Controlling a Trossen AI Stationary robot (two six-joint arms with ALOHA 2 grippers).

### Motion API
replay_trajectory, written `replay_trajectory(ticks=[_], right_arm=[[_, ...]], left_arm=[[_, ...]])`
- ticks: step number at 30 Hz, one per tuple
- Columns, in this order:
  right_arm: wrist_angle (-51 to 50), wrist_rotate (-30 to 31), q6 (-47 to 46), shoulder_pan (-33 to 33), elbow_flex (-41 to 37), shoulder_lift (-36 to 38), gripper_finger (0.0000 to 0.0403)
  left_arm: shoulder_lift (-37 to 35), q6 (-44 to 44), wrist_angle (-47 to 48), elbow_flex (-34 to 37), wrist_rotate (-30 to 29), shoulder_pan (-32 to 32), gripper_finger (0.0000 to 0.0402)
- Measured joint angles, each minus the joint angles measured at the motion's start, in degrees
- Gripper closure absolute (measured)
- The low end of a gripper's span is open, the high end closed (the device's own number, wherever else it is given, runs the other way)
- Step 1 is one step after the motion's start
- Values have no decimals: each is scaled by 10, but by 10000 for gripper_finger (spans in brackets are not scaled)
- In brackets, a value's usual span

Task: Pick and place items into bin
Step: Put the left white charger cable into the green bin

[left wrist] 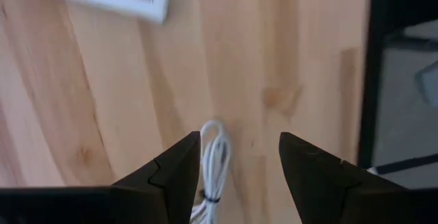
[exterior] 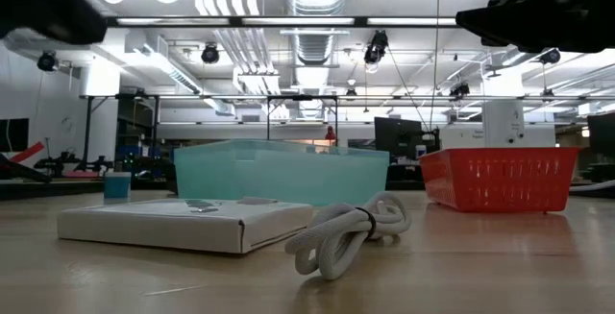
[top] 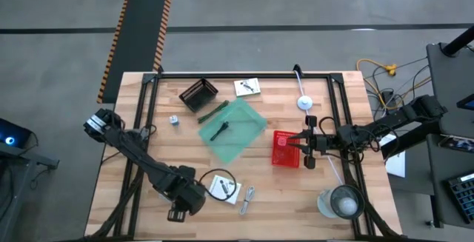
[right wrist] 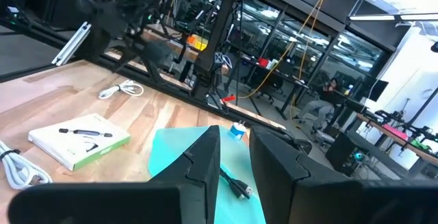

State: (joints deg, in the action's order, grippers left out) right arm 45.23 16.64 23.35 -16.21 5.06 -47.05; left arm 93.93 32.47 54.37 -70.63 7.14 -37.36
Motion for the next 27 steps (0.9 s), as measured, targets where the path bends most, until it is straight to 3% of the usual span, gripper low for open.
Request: replay_trajectory(ticks=[7, 27], right_arm=[[0, 0, -1, 0, 0, 0, 335], [0, 0, -4, 0, 0, 0, 335]], left_arm=[[0, 61, 2, 51, 11, -3, 219], [0, 63, -61, 127, 36, -28, 219]])
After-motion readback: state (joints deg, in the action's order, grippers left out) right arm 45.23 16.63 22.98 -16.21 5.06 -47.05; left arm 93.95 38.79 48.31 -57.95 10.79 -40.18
